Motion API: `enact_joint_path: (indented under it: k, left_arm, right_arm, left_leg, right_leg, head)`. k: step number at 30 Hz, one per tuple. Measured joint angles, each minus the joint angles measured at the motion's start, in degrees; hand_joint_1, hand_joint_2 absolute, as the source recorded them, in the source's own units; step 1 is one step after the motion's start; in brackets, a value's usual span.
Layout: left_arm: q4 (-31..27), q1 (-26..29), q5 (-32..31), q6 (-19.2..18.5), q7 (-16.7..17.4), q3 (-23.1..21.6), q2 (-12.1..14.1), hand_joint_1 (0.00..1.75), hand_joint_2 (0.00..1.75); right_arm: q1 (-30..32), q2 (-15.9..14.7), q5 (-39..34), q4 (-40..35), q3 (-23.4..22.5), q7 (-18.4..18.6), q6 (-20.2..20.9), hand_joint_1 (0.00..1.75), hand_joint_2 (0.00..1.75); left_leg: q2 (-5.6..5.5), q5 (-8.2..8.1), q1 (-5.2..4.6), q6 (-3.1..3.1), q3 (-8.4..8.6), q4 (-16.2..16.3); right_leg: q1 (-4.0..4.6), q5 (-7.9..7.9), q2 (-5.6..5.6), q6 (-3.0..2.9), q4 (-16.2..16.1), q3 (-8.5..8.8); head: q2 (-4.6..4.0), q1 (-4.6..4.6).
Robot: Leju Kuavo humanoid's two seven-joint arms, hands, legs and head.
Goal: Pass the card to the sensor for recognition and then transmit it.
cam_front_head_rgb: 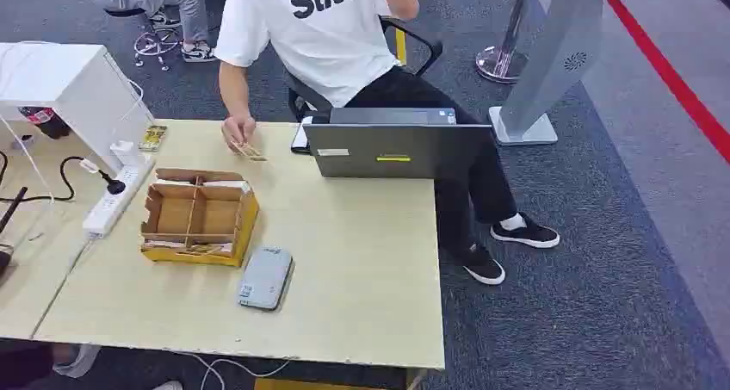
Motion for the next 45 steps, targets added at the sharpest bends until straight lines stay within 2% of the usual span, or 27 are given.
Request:
enact_joint_path:
  k: [6, 14, 20, 23, 24, 25, 26, 27, 28, 29, 30, 31, 34, 38, 39, 41, 42, 45]
  left_arm:
    - [-6.5, -0.7, 0.2, -3.1, -6.4, 6.4, -1.9, 0.0, 1.75]
    - [-15.8, -1.6, -1.3, -9.7, -14.0, 14.4, -3.9, 0.0, 1.75]
    - [-22.6, -2.9, -5.8, -15.2, -15.7, 19.5, -4.6, 0.0, 1.75]
    - [-27.2, -3.2, -6.7, -15.6, -15.5, 20.5, -4.6, 0.0, 1.75]
    - [-29.4, -2.7, -4.6, -13.6, -14.4, 20.5, -4.5, 0.0, 1.75]
    - [-33.8, -0.8, 0.2, -8.8, -13.7, 19.3, -4.3, 0.0, 1.75]
    - [-40.3, 3.2, 7.8, -1.7, -14.0, 16.6, -4.4, 0.0, 1.75]
    - [-46.9, 7.1, 15.8, 8.6, -15.1, 12.8, -4.7, 0.0, 1.75]
    - [-51.1, 10.3, 21.0, 17.5, -15.5, 8.9, -4.6, 0.0, 1.75]
    - [-55.1, 13.1, 24.1, 25.0, -15.7, 3.5, -4.1, 0.0, 1.75]
    - [-58.6, 14.9, 23.1, 29.8, -15.9, -2.7, -4.2, 0.0, 1.75]
    - [-61.3, 16.5, 21.2, 31.0, -15.8, -8.1, -4.3, 0.0, 1.75]
    - [-66.5, 19.3, 18.9, 24.7, -15.8, -16.2, -5.2, 0.0, 1.75]
    - [-71.3, 21.5, 18.3, 23.2, -15.8, -21.3, -5.2, 0.0, 1.75]
    - [-72.0, 21.5, 16.5, 21.5, -15.8, -21.9, -5.1, 0.0, 1.75]
    - [-74.9, 20.9, 7.7, 13.1, -15.8, -21.8, -5.4, 0.0, 1.75]
    - [-77.1, 20.2, 4.0, 10.0, -15.8, -21.7, -5.4, 0.0, 1.75]
    - [-83.2, 18.8, -3.7, 6.0, -15.8, -21.6, -5.3, 0.0, 1.75]
  right_arm:
    - [-0.3, 1.9, 3.2, -0.2, -4.6, -0.7, -1.2, 0.0, 1.75]
    - [-1.0, 3.9, 7.4, -0.9, -9.9, -0.9, -3.0, 0.0, 1.75]
    - [-1.0, 4.3, 9.3, -1.1, -12.3, -1.2, -3.8, 0.0, 1.75]
    - [-0.9, 4.3, 11.1, -1.3, -13.0, -0.3, -3.3, 0.0, 1.75]
    - [-1.0, 4.3, 12.0, -1.4, -13.1, 0.3, -2.9, 0.0, 1.75]
    - [-1.0, 4.2, 12.8, -1.4, -13.2, 0.8, -2.5, 0.0, 1.75]
    - [-1.2, 4.1, 13.4, -1.4, -13.5, 0.9, -2.3, 0.0, 1.75]
    - [-1.2, 4.0, 13.8, -1.4, -13.8, 1.0, -2.1, 0.0, 1.75]
    - [-1.2, 4.0, 14.1, -1.4, -14.2, 1.2, -1.9, 0.0, 1.75]
    - [-1.2, 4.0, 14.2, -1.4, -14.5, 1.2, -1.9, 0.0, 1.75]
    - [-1.3, 3.9, 14.4, -1.4, -14.7, 1.4, -1.9, 0.0, 1.75]
    - [-1.7, 4.0, 14.6, -1.3, -14.9, 1.4, -1.9, 0.0, 1.75]
    - [-2.5, 3.9, 14.7, -1.3, -15.3, 1.4, -1.9, 0.0, 1.75]
    - [-2.4, 4.0, 14.7, -1.3, -15.6, 1.4, -1.9, 0.0, 1.75]
    - [-2.4, 4.0, 14.7, -1.3, -15.7, 1.4, -1.9, 0.0, 1.75]
    - [-2.5, 4.0, 15.3, -1.2, -15.8, 1.2, -1.8, 0.0, 1.75]
    - [-2.7, 4.0, 15.6, -1.2, -15.8, 1.1, -1.8, 0.0, 1.75]
    - [-3.0, 3.9, 16.9, -0.7, -15.9, 0.7, -1.7, 0.0, 1.75]
  left_leg:
    - [0.0, 0.0, 0.01, 0.0, -0.01, 0.0]
    - [0.0, 0.01, 0.0, 0.0, 0.0, 0.0]
    - [0.0, 0.01, 0.01, -0.01, -0.01, 0.0]
    - [0.0, 0.02, 0.03, -0.03, -0.01, 0.0]
    - [-0.01, 0.02, 0.07, -0.04, -0.12, -0.1]
    - [0.04, -0.07, 0.14, -0.18, -0.04, -0.1]
    - [0.43, -0.31, 0.32, -0.5, 0.25, 0.1]
    - [1.04, -0.49, 0.3, -0.44, 0.55, 0.2]
    - [0.92, -0.47, 0.17, -0.39, 0.6, 0.2]
    - [0.51, -0.34, 0.03, -0.05, 0.48, 0.2]
    - [-0.34, -0.26, -0.05, 0.04, 0.28, 0.1]
    - [-0.79, -0.25, -0.01, 0.04, 0.14, 0.1]
    - [-0.73, -0.25, 0.06, 0.03, 0.17, 0.1]
    - [-0.52, -0.24, 0.03, 0.03, 0.25, 0.1]
    - [-0.52, -0.22, 0.04, 0.01, 0.24, 0.1]
    - [-0.56, -0.22, 0.08, 0.0, 0.19, 0.1]
    - [-0.57, -0.22, 0.05, 0.0, 0.18, 0.1]
    - [-0.42, -0.22, 0.06, 0.0, 0.22, 0.1]
  right_leg:
    - [0.01, 0.0, 0.0, 0.0, 0.0, 0.0]
    - [0.0, 0.0, 0.0, 0.0, 0.0, 0.0]
    - [0.01, 0.0, 0.0, 0.0, 0.0, 0.0]
    - [0.03, 0.0, 0.0, 0.0, 0.0, 0.0]
    - [0.07, -0.01, -0.01, -0.02, 0.1, 0.08]
    - [0.15, -0.07, 0.05, -0.12, 0.1, 0.09]
    - [0.32, -0.13, 0.43, -0.33, 0.1, 0.08]
    - [0.31, -0.13, 1.06, -0.31, 0.1, 0.07]
    - [0.25, -0.16, 0.98, -0.25, 0.1, 0.03]
    - [0.1, -0.42, 0.59, 0.09, 0.0, -0.09]
    - [0.03, -0.55, -0.22, 0.16, 0.0, 0.03]
    - [0.04, -0.66, -0.74, 0.03, 0.1, 0.17]
    - [0.06, -0.53, -0.71, -0.06, 0.1, 0.26]
    - [0.05, -0.45, -0.54, -0.12, 0.1, 0.3]
    - [0.06, -0.45, -0.54, -0.12, 0.1, 0.29]
    - [0.09, -0.46, -0.6, -0.11, 0.1, 0.2]
    - [0.07, -0.46, -0.61, -0.11, 0.1, 0.22]
    - [0.07, -0.42, -0.49, -0.17, 0.1, 0.3]
  head:
    - [0.0, -0.02]
    - [0.0, -0.02]
    - [0.0, -0.02]
    - [0.0, -0.04]
    - [0.0, 0.0]
    - [0.0, 0.02]
    - [-0.02, 0.22]
    - [0.0, 0.17]
    - [0.0, -0.13]
    - [0.0, -0.48]
    - [0.0, -0.48]
    - [0.0, -0.44]
    - [0.0, 0.04]
    - [0.0, -0.04]
    - [0.0, -0.07]
    - [0.0, 0.09]
    - [0.0, 0.11]
    - [0.0, 0.04]
